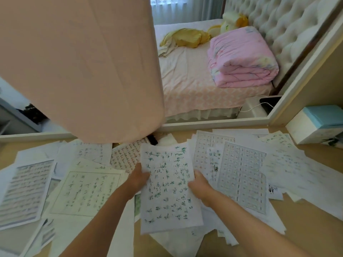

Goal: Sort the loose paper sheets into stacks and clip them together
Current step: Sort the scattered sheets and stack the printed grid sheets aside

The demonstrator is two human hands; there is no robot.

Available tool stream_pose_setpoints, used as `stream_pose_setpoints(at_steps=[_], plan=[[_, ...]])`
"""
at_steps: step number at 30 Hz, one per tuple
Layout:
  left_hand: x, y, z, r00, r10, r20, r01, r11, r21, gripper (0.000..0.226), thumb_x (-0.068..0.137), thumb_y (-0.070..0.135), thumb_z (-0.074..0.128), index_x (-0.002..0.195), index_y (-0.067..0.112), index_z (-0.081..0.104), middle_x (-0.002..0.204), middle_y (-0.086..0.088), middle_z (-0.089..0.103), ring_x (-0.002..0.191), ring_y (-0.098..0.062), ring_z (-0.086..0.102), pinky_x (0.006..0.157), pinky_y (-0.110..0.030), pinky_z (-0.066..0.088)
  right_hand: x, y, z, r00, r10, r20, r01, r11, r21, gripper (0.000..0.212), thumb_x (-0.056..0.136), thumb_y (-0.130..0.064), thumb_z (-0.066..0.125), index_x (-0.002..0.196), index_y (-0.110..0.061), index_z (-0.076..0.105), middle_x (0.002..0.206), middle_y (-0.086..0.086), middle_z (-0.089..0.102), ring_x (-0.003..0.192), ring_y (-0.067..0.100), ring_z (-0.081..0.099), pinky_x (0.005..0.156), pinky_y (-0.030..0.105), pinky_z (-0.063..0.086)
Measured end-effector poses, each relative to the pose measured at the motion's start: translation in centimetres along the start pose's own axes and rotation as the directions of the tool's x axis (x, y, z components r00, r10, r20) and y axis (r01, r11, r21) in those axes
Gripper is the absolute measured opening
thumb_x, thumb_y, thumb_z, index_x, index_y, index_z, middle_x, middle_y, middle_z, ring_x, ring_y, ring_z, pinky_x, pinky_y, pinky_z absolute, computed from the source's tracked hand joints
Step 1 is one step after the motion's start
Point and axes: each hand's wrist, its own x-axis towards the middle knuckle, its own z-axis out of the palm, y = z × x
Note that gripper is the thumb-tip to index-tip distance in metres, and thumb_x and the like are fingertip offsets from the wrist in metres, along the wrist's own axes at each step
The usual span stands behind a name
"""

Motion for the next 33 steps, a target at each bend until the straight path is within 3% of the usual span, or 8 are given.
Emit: stream_pose_setpoints(at_steps=[5,9,11,14,17,23,29,33], plan=[[1.1,-5.2,-3.1,0.995,0.021,-0.093,-0.005,0.985,0.172,0.033,0.095,0.008,0.047,0.128,0.01,0.042,0.119,-0.011,0.057,0.099,-0.026,0.055,0.084,-0.038,0.048,0.1,-0.8,8.3,0.991,0.072,-0.109,-0.081,0.994,-0.078,0.051,0.094,-0.003,0.045,0.141,-0.019,0.03,0.117,0.005,0.057,0.098,0.02,0.057,0.076,0.03,0.051],[1.9,-8.2,-6.7,0.975,0.04,-0.22,-0.003,0.986,0.164,0.042,0.093,0.008,0.051,0.135,0.007,0.045,0.124,-0.01,0.062,0.093,-0.023,0.057,0.076,-0.033,0.044,0.9,-1.8,13.5,0.994,0.091,-0.054,-0.092,0.996,-0.013,0.071,0.085,-0.013,0.066,0.147,-0.02,0.031,0.136,0.005,0.051,0.116,0.022,0.053,0.094,0.033,0.05],[2.3,-9.6,-8.2,0.977,0.026,-0.21,0.005,0.989,0.145,0.05,0.093,0.01,0.055,0.14,0.006,0.04,0.126,-0.01,0.061,0.096,-0.027,0.061,0.075,-0.035,0.048,0.8,-2.4,15.5,0.994,0.106,-0.018,-0.106,0.994,-0.023,0.09,0.083,-0.021,0.07,0.156,-0.019,0.017,0.156,0.009,0.03,0.138,0.026,0.037,0.112,0.039,0.037],[2.6,-11.7,-9.3,0.993,-0.01,-0.119,0.042,0.963,0.265,0.069,0.087,0.024,0.064,0.146,0.01,0.03,0.137,-0.017,0.052,0.118,-0.036,0.054,0.096,-0.051,0.049,1.0,-2.5,17.5,0.991,0.134,0.011,-0.13,0.976,-0.174,0.104,0.089,-0.03,0.068,0.158,-0.015,-0.008,0.166,0.008,0.0,0.152,0.026,0.009,0.119,0.037,0.02],[2.4,-11.6,-9.0,0.998,-0.009,-0.065,0.043,0.842,0.538,0.086,0.092,0.037,0.059,0.156,0.012,0.008,0.16,-0.018,0.018,0.146,-0.039,0.017,0.115,-0.054,0.027,1.1,-2.7,17.3,0.993,0.115,-0.006,-0.112,0.948,-0.297,0.101,0.088,-0.033,0.066,0.158,-0.018,-0.005,0.165,0.008,0.007,0.15,0.028,0.015,0.121,0.042,0.022],[3.3,-5.1,-4.4,0.968,0.242,0.06,-0.246,0.885,0.396,0.061,0.096,0.031,0.055,0.151,0.017,0.03,0.149,-0.009,0.039,0.139,-0.028,0.027,0.108,-0.047,0.039,0.0,-2.9,9.3,0.986,0.053,-0.159,-0.065,0.996,-0.069,0.069,0.095,-0.023,0.059,0.155,-0.021,0.024,0.149,0.002,0.043,0.119,0.017,0.05,0.084,0.025,0.047],[4.5,2.0,5.5,0.91,0.294,0.29,-0.385,0.861,0.333,0.049,0.097,0.035,0.055,0.142,0.021,0.044,0.134,-0.001,0.057,0.116,-0.018,0.057,0.092,-0.03,0.047,-1.0,1.4,-3.9,0.882,0.147,-0.447,-0.169,0.986,-0.01,0.049,0.095,-0.017,0.053,0.144,-0.02,0.044,0.133,0.004,0.053,0.099,0.019,0.061,0.08,0.034,0.054],[5.2,5.4,13.3,0.906,0.256,0.338,-0.381,0.84,0.386,0.055,0.097,0.033,0.056,0.146,0.017,0.039,0.142,-0.004,0.053,0.125,-0.022,0.053,0.102,-0.038,0.047,-1.5,5.9,-12.6,0.8,0.24,-0.549,-0.265,0.964,0.034,0.045,0.093,-0.016,0.054,0.137,-0.019,0.049,0.124,0.006,0.057,0.096,0.023,0.062,0.08,0.035,0.052]])
